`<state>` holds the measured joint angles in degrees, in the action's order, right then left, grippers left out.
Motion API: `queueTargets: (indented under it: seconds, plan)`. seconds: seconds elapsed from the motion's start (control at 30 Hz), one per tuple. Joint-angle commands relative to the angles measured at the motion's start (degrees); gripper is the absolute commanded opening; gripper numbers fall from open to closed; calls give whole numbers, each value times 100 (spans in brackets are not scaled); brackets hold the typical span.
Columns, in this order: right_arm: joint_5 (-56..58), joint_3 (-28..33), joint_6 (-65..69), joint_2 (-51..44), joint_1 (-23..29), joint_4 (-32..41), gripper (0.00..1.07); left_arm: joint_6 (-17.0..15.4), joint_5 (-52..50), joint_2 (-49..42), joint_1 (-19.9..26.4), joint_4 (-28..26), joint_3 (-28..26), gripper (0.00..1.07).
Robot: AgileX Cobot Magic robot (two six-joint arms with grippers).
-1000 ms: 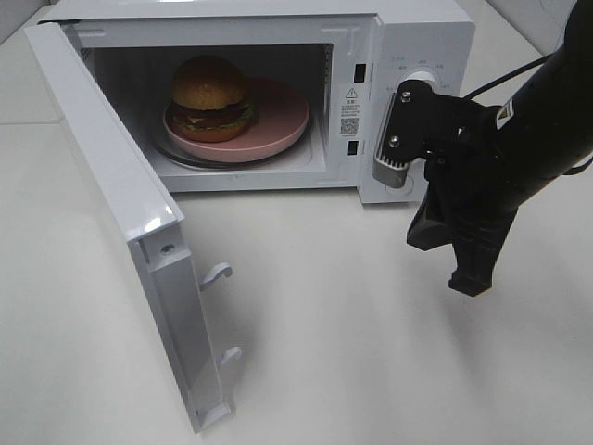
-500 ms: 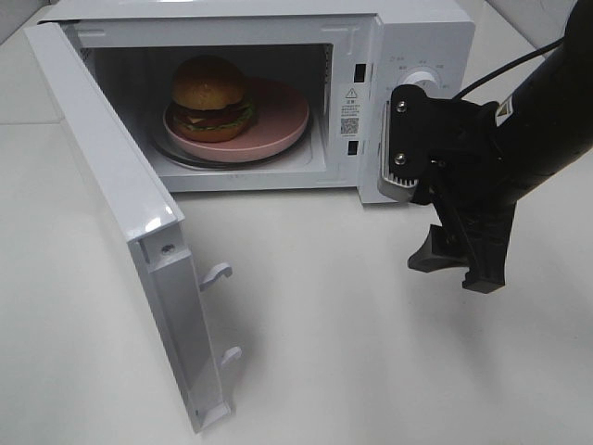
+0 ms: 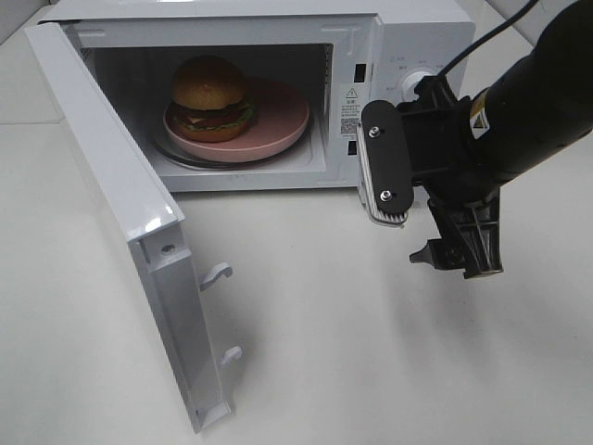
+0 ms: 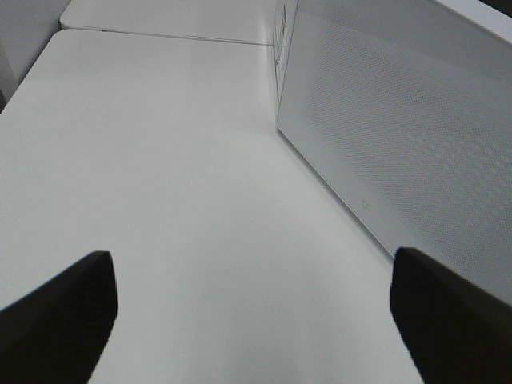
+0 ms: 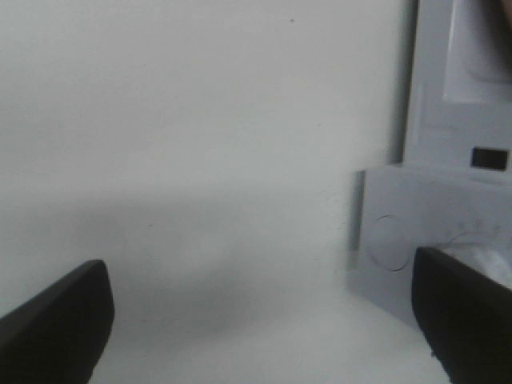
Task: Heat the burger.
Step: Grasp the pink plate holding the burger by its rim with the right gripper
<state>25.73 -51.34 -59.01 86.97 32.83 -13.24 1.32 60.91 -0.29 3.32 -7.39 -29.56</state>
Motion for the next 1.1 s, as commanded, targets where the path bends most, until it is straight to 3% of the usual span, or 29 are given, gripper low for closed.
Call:
queueTargets:
  seconds: [0.03, 0.47, 0.83, 1.1]
  plan:
    - [-350, -63, 361, -34, 126, -733, 96, 6, 34, -34, 0, -29, 6, 85]
    - [-372, -945, 355, 556, 126, -688, 93, 6, 34, -34, 0, -29, 6, 85]
    - [-584, -1587, 361, 1387, 453, -699, 92, 6, 34, -34, 0, -29, 6, 85]
    - [-584, -2389, 378, 2235, 453, -699, 91, 6, 34, -34, 0, -29, 6, 85]
